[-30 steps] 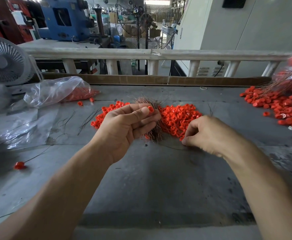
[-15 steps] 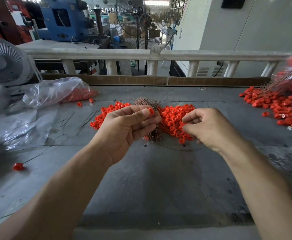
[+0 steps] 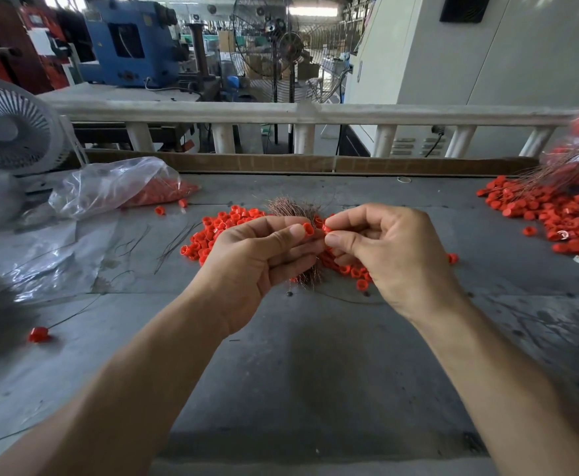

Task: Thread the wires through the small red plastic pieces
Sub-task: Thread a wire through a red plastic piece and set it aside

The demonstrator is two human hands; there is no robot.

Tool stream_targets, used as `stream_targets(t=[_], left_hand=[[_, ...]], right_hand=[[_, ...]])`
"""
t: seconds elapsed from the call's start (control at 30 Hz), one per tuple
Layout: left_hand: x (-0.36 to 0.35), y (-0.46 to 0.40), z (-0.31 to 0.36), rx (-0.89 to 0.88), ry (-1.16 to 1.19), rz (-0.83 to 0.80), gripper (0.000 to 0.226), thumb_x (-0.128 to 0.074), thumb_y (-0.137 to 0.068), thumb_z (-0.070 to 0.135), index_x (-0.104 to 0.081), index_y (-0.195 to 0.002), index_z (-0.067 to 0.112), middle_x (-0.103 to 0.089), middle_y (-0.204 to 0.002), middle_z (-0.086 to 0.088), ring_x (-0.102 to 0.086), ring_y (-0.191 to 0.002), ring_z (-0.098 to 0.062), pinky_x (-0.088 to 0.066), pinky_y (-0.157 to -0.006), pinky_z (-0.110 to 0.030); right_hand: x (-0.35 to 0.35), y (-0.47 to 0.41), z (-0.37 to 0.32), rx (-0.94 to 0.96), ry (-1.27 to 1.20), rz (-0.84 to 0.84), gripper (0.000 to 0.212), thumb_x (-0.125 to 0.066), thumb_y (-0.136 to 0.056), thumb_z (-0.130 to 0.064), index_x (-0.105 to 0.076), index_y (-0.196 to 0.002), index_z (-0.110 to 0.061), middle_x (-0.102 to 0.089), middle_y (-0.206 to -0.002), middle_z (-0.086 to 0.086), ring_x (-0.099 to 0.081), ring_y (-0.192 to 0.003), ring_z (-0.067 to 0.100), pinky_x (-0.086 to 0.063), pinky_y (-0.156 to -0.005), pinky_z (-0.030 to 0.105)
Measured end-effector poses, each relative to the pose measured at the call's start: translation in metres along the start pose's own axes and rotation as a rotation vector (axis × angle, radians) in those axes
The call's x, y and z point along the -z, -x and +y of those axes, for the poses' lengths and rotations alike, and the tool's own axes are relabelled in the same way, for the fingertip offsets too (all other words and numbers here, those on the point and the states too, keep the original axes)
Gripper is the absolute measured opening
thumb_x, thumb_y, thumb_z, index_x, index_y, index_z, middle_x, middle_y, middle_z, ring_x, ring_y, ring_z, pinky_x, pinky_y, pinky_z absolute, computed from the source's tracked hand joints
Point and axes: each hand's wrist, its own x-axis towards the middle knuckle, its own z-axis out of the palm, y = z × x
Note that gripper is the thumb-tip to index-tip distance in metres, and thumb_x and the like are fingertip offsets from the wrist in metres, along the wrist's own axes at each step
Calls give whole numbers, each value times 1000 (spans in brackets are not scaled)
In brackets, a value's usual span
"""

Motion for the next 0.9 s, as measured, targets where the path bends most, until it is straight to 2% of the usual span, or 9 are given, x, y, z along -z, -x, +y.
stream_targets(t=[0.17, 0.27, 0.37, 0.47, 0.77, 0.9], left_hand=[[-2, 1, -1, -10, -15, -1, 23, -69, -80, 8, -69, -102, 2, -77, -97, -19, -77, -90, -23, -62, -71, -27], [-3, 1, -2, -26, -14, -2, 24, -69, -78, 9, -69, -102, 2, -77, -95, -18, -78, -88, -22, -62, -70, -27], [-4, 1, -5, -46, -22, 2, 22, -71, -75, 11, -72, -97, 4, -77, -91, -17, -78, -82, -21, -62, -69, -27], [-4, -1, -7, -62, -22, 11, 20, -73, -73, 12, -74, -92, 6, -77, -88, -15, -77, -78, -20, -62, -68, -27], [-1, -2, -8, -110, -75, 12, 24, -76, -73, 16, -76, -95, 8, -78, -92, -15, -77, -84, -22, -62, -71, -28], [-1, -1, -7, -103, -87, -1, 25, -75, -75, 16, -75, -98, 7, -78, -94, -16, -77, -86, -22, -61, -71, -27]], right_hand=[[-1, 1, -2, 58, 5, 50, 16, -77, -89, -7, -77, -87, -23, -73, -68, -1, -70, -61, 10, -58, -61, 20], [-5, 3, -2, 120, 34, 67, 13, -78, -88, -12, -77, -87, -25, -72, -67, -6, -68, -62, 7, -57, -60, 20], [-9, 5, 1, 218, 181, 80, 7, -80, -88, -18, -78, -88, -25, -69, -68, -15, -65, -67, 2, -48, -62, 12], [-10, 4, 2, 304, 290, 104, 6, -81, -86, -18, -78, -89, -22, -69, -80, -13, -64, -79, 4, -42, -68, 7], [-11, 4, 4, 367, 327, 110, 8, -82, -84, -13, -77, -86, -19, -68, -84, -9, -64, -84, 7, -42, -73, 7], [-11, 4, 4, 400, 311, 96, 9, -81, -84, -9, -77, -86, -17, -69, -86, -8, -65, -85, 8, -46, -75, 11]])
